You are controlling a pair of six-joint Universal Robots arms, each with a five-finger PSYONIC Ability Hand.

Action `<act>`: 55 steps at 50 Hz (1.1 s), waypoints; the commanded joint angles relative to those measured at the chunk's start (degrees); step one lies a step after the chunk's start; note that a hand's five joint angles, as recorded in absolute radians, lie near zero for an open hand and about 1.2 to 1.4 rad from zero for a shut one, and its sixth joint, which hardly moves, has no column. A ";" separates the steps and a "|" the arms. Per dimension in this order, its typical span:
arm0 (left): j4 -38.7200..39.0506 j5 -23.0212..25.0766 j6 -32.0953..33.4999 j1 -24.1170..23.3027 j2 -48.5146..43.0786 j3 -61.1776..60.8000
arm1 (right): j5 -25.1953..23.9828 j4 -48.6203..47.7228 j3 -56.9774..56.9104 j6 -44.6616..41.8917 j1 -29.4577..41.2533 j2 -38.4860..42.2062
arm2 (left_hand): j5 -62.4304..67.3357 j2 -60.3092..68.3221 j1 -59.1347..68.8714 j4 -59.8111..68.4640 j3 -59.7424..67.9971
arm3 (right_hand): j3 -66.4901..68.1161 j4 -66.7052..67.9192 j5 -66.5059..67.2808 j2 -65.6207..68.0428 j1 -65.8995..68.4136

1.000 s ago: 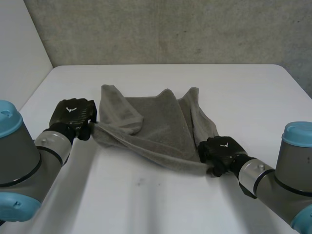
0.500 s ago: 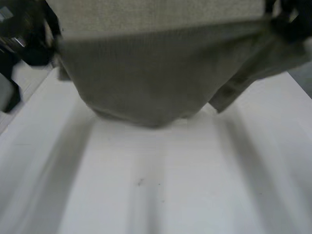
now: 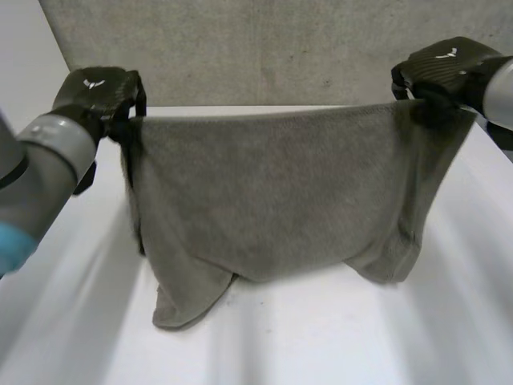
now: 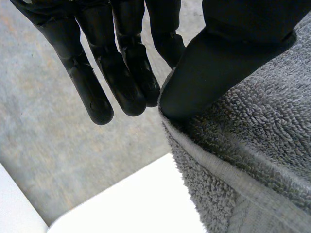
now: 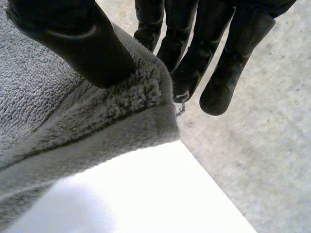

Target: Fold the towel.

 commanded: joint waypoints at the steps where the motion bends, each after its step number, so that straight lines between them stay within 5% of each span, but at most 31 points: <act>1: -1.06 -0.98 2.79 -0.32 -5.76 22.03 | 4.76 -6.15 -27.10 1.76 2.95 11.12 | 10.71 10.23 11.09 10.22 10.26 | 3.57 3.44 2.94 3.40 3.98; 5: 1.13 -3.51 0.08 -0.50 -2.44 31.47 | 9.86 -19.16 -36.13 11.05 2.70 10.79 | 10.71 10.23 11.09 10.22 10.26 | 3.57 3.44 2.94 3.40 3.98; 11: 6.15 -8.28 -5.73 0.03 1.79 26.91 | 9.08 -20.25 -32.88 16.98 2.26 7.80 | 10.71 10.23 11.09 10.22 10.26 | 3.57 3.44 2.94 3.40 3.98; 13: 7.20 -8.37 -7.40 0.56 2.32 19.66 | 4.45 -15.44 -27.02 15.84 2.08 7.27 | 10.71 10.23 11.09 10.22 10.26 | 3.57 3.44 2.94 3.40 3.98; 20: 7.55 -5.56 -6.18 1.78 2.06 1.65 | 0.12 -9.19 -9.82 10.40 2.61 6.13 | 10.71 10.23 11.09 10.22 10.26 | 3.57 3.44 2.94 3.40 3.98; 32: 15.64 -0.72 4.09 2.93 -3.03 -25.44 | 0.91 -21.82 31.86 0.47 2.87 4.02 | 10.71 10.23 11.09 10.22 10.26 | 3.57 3.44 2.94 3.40 3.98; 47: 16.08 0.33 10.61 2.58 0.73 -35.04 | 1.26 -31.23 48.32 -0.34 -1.60 -3.01 | 9.90 9.42 10.28 9.41 9.45 | 3.57 3.44 2.94 3.40 3.98; 52: 17.57 4.01 10.61 2.84 3.98 -35.49 | 1.35 -35.27 50.43 -0.25 -4.59 -4.94 | -31.69 -32.18 -31.32 -32.19 -32.15 | 3.57 3.44 2.94 3.40 3.98; 55: 18.89 6.22 10.44 4.06 4.96 -36.36 | 1.00 -36.25 50.62 -0.08 -7.58 -5.39 | -33.50 -33.98 -33.12 -33.99 -33.95 | 3.57 3.44 2.94 3.40 3.98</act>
